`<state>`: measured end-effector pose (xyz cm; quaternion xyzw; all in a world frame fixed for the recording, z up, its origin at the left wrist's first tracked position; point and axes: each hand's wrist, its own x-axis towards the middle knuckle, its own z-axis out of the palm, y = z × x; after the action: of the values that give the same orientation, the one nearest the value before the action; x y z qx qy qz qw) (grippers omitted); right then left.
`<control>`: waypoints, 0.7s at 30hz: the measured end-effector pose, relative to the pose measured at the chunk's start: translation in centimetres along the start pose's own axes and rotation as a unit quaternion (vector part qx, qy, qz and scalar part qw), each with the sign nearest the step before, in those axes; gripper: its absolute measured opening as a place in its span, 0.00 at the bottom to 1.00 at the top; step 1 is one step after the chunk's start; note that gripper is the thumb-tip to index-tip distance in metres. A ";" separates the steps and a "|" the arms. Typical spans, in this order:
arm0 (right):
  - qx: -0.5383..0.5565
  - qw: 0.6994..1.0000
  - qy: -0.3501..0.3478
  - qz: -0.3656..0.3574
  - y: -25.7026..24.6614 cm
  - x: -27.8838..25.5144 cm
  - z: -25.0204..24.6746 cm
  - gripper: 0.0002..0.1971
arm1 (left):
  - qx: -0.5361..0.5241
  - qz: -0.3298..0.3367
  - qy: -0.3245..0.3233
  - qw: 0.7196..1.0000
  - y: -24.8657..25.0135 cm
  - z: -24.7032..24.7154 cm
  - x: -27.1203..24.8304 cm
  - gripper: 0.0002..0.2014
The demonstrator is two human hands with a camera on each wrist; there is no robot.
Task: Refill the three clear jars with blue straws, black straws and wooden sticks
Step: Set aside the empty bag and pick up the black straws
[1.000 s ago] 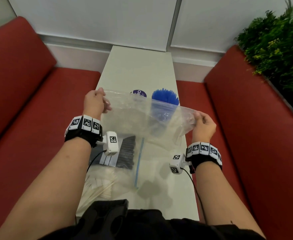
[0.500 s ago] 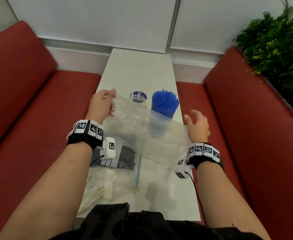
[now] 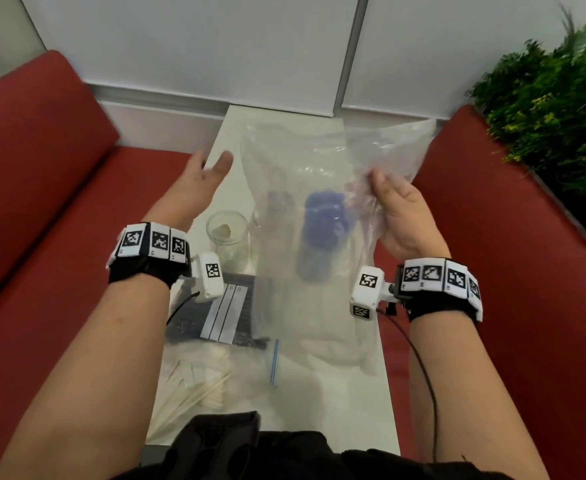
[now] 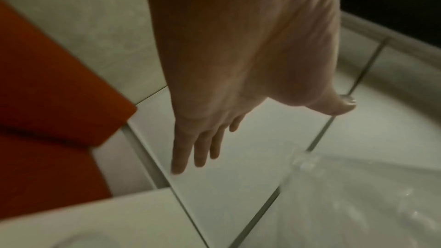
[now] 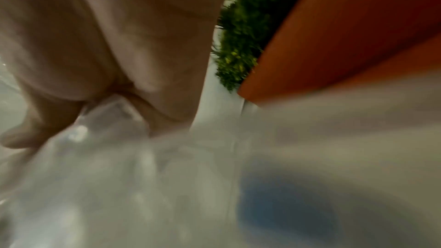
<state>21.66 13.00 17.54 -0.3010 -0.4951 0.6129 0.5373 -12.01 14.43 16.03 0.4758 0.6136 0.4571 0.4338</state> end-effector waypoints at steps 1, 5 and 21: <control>0.037 0.999 0.002 0.005 -0.1 -0.1 -0.2 0.12 | -0.023 -0.032 -0.032 0.999 -0.8 0.3 0.0 0.57; 0.030 0.999 0.025 0.034 1.2 -0.3 -0.9 0.17 | -0.132 -0.010 -0.134 0.982 -2.4 2.0 -0.7 0.36; -0.105 0.979 0.163 0.061 5.7 -1.5 -4.4 0.10 | -0.212 0.046 -0.018 0.976 -1.7 1.9 -0.1 0.15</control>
<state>23.90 13.17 10.57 -0.4810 -0.4429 0.5321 0.5379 -10.45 14.35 14.01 0.4082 0.4724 0.5878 0.5145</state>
